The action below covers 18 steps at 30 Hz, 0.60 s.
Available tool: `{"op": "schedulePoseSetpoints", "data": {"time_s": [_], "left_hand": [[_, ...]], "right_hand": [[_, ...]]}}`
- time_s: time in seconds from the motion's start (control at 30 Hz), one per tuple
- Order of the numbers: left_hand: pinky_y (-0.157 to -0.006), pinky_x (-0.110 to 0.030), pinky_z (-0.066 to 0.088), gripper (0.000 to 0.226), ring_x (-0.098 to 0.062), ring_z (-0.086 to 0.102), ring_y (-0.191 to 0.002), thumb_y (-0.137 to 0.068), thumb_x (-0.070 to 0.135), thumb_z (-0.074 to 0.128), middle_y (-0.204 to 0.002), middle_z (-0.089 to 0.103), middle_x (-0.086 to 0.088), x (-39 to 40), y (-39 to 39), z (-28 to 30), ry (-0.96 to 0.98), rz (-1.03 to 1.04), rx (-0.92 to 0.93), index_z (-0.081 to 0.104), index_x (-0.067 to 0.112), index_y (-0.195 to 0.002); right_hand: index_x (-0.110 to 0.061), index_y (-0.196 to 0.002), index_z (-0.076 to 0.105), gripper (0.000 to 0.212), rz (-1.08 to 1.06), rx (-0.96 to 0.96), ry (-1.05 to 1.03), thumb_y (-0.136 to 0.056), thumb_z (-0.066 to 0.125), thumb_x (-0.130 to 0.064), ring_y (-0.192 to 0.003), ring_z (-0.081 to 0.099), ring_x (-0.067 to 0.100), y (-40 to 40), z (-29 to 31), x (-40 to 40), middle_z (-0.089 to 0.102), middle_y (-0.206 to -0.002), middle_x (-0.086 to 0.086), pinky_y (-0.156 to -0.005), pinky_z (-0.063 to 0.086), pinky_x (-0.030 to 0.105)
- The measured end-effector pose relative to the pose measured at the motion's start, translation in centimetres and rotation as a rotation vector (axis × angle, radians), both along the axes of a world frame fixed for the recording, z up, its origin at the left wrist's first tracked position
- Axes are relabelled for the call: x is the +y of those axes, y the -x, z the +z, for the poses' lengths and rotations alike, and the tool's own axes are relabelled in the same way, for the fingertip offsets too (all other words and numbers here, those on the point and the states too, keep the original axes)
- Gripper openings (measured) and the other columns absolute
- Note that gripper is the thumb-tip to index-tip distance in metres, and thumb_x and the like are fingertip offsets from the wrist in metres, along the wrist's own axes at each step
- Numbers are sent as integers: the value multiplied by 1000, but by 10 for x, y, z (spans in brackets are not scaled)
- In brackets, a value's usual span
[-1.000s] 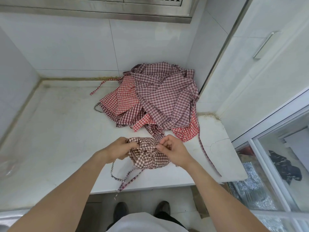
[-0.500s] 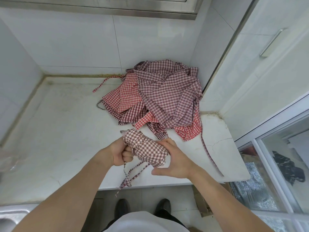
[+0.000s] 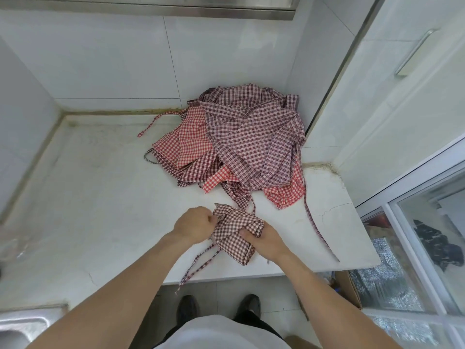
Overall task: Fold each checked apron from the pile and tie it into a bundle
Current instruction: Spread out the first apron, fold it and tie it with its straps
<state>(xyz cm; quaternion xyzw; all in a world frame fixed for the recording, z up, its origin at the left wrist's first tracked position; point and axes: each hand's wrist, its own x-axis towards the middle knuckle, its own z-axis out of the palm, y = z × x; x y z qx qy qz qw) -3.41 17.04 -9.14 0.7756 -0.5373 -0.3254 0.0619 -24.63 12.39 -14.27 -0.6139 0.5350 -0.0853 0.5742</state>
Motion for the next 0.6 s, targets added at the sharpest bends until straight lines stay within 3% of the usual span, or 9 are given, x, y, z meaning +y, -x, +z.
{"op": "schedulePoseSetpoints", "data": {"time_s": [0.1,0.17,0.3,0.4,0.47,0.53,0.6], "left_hand": [[-55,-29,35,41,-15,51,-63,-99,30,46,-67,54,1,1,20,-2,68,-221,-62,46,19,-60],[-56,-29,38,40,-14,53,-62,-98,30,46,-68,57,0,3,27,-15,38,-310,-67,52,17,-61],[-63,-29,40,36,-16,56,-67,-98,32,45,-72,59,0,8,33,-46,-68,-300,-8,59,17,-69],[-64,-29,37,32,-18,57,-73,-100,31,42,-77,57,2,3,37,-52,-126,-306,-30,57,19,-74],[-60,-30,36,32,-17,55,-72,-100,30,40,-76,56,3,-1,40,-53,-169,-314,-43,56,19,-75],[-61,-30,38,33,-17,56,-74,-101,31,37,-81,58,2,-4,44,-56,-201,-310,-60,58,18,-80],[-67,-31,44,35,-19,60,-80,-102,31,34,-87,61,0,-5,50,-59,-224,-317,-97,61,17,-84]], "right_hand": [[-26,-129,55,46,80,-11,-131,-88,71,-40,-116,58,14,-7,-1,1,61,-132,-2,-100,47,30],[-27,-132,56,53,118,9,-195,-85,72,-46,-118,57,15,-12,-2,4,61,-134,-2,-102,47,32],[-26,-139,52,51,262,96,-148,-92,65,-42,-122,54,18,-23,0,3,58,-138,0,-102,45,30],[-24,-131,59,46,324,151,-172,-87,68,-33,-115,57,18,-24,3,0,63,-129,0,-100,47,33],[-20,-117,64,37,349,235,-153,-82,70,-33,-106,61,18,-16,3,-3,66,-116,0,-95,50,36],[-13,-86,63,23,398,338,-72,-86,66,-36,-84,60,19,-3,2,-8,64,-87,2,-74,49,32],[-11,-61,44,41,427,386,27,-95,58,-30,-69,50,24,11,0,-9,47,-64,3,-59,34,32]]}}
